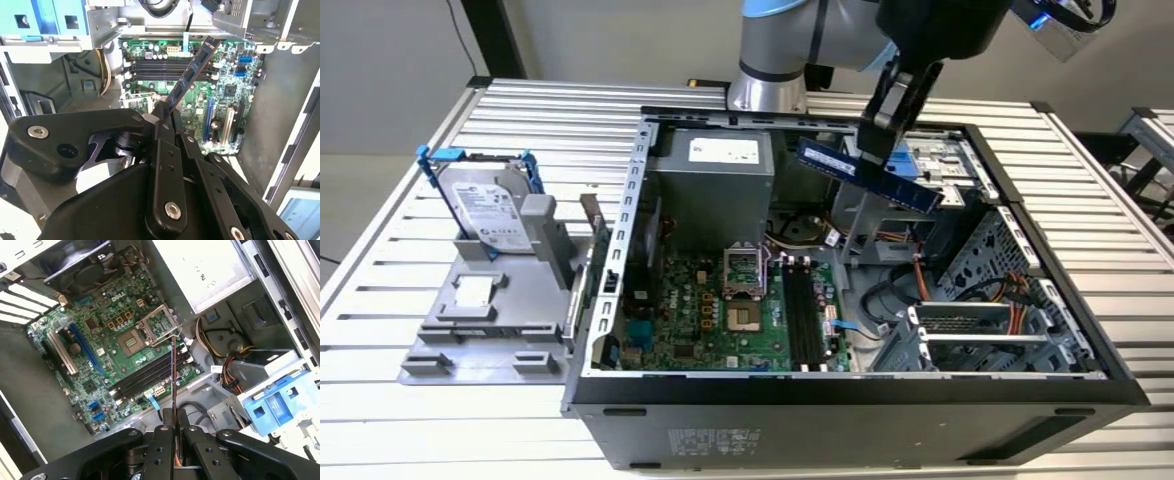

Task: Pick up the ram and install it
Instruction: 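Insert the ram into the slot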

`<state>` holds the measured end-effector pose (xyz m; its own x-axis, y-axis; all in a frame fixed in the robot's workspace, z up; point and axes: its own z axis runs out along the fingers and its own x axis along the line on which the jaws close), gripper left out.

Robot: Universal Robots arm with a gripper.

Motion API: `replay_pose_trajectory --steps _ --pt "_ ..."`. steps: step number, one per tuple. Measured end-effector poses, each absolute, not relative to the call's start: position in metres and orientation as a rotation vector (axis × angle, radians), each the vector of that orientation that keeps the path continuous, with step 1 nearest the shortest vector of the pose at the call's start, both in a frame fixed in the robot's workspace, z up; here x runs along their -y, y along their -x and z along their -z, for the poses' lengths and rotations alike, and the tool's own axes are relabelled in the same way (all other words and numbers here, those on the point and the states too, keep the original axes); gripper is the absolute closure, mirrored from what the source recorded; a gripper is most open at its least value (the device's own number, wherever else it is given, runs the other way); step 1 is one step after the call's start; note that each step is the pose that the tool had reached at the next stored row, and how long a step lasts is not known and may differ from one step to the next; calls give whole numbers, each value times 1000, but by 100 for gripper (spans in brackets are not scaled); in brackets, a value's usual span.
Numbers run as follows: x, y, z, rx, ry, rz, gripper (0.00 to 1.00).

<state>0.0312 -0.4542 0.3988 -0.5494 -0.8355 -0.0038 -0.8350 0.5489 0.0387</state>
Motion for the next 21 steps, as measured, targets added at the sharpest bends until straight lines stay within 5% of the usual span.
replay_pose_trajectory --steps 21 --pt "454 -31 -399 2923 -1119 57 100"
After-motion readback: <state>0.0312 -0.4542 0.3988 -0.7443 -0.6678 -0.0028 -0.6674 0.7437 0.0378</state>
